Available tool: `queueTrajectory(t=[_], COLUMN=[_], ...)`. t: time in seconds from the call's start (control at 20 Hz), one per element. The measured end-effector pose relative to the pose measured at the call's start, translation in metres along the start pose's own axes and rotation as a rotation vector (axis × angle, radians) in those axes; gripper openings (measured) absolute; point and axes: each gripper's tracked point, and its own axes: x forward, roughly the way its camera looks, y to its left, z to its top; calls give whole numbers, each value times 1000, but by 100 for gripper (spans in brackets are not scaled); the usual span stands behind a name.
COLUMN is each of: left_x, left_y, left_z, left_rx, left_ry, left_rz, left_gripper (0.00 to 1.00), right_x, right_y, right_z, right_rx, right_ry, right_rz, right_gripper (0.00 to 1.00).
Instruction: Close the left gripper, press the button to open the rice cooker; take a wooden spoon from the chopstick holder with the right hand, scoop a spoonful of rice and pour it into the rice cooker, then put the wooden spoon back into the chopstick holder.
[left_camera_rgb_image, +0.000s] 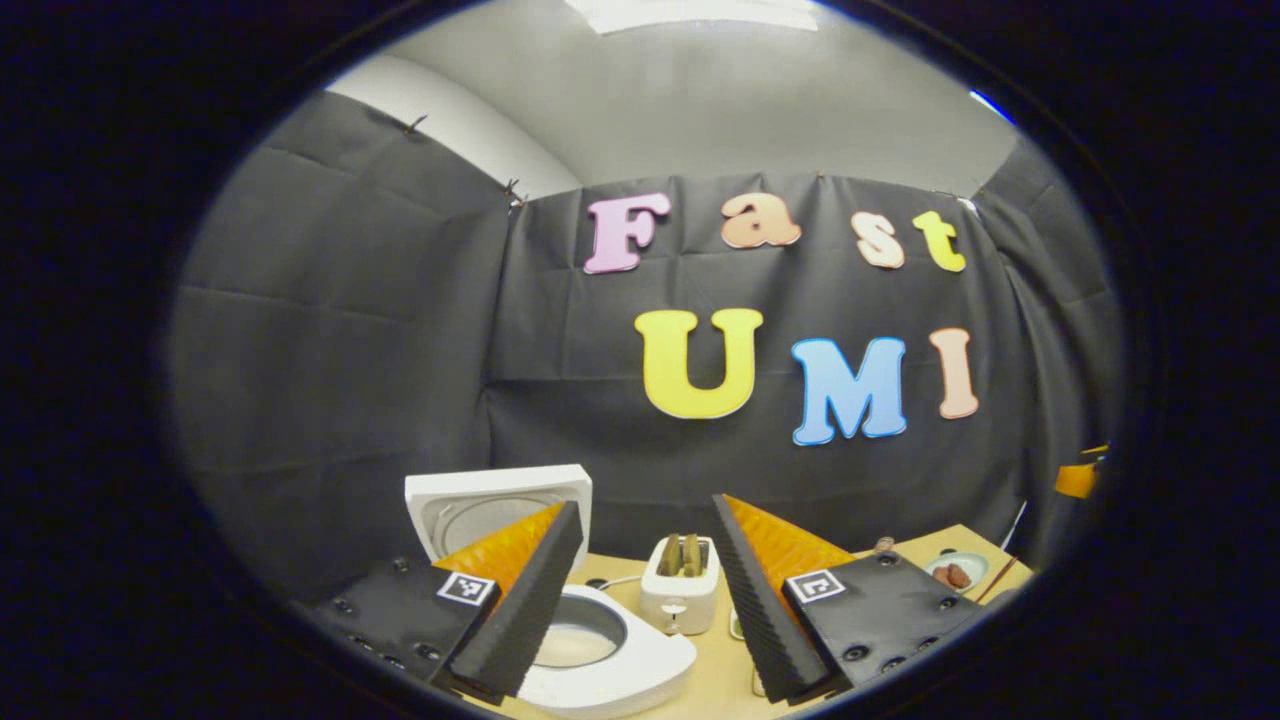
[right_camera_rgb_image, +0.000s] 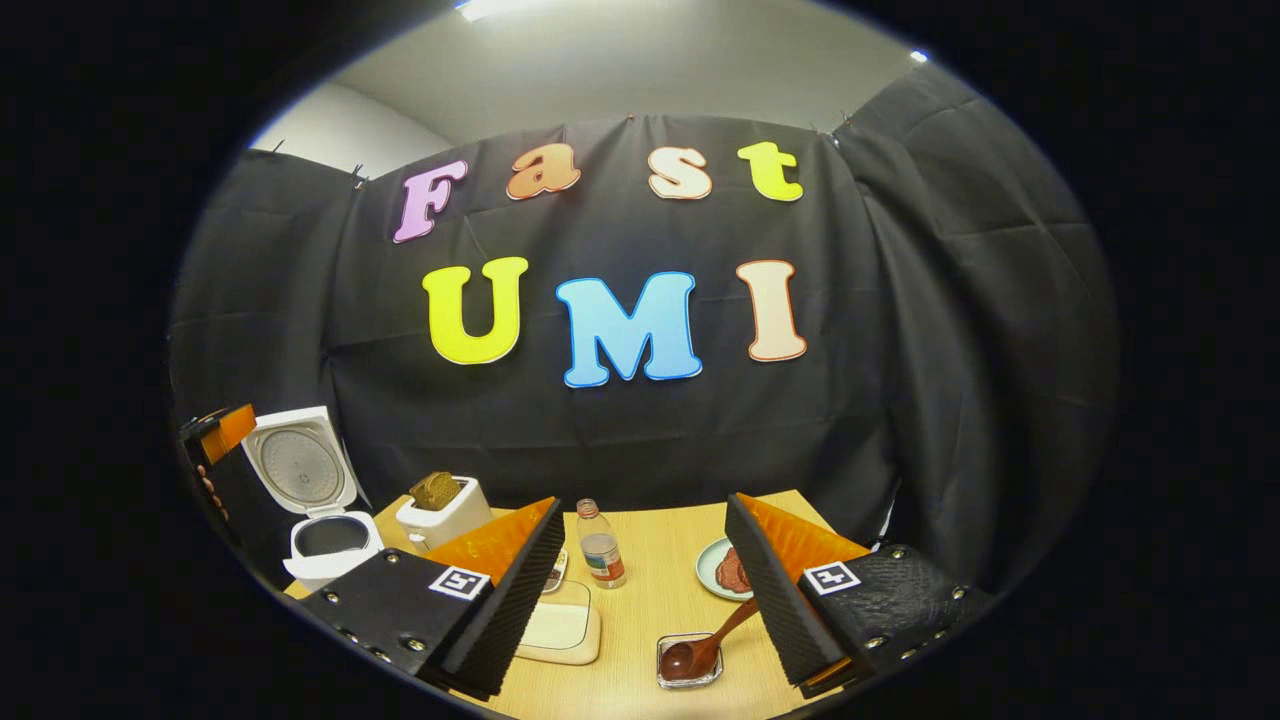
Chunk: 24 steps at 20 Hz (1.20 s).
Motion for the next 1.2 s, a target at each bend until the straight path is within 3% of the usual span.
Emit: queueTrajectory(t=[0.05, 0.35, 0.6, 0.85, 1.1, 1.2], left_x=[-6, -22, -29, -31, -36, -36], left_y=[-11, -40, -58, -48, -44, -40], left_z=[1, -21, -47, -54, -63, -65], left_rx=[1, -18, -31, -37, -34, -41], left_ry=[-12, 28, 116, 146, 186, 198], left_rz=[-13, -35, -112, -84, -71, -57], left_gripper=[89, 90, 90, 90, 90, 90], right_x=[2, 20, 41, 65, 86, 94], right_y=[-5, -63, -87, -100, -114, -118], right_z=[-2, -41, -88, -140, -192, -208], right_rx=[6, 43, 131, 132, 274, 313], right_ry=[5, 67, 164, 273, 372, 408], right_rz=[-4, -92, -101, -93, -96, -95], right_gripper=[98, 98, 98, 98, 93, 96])
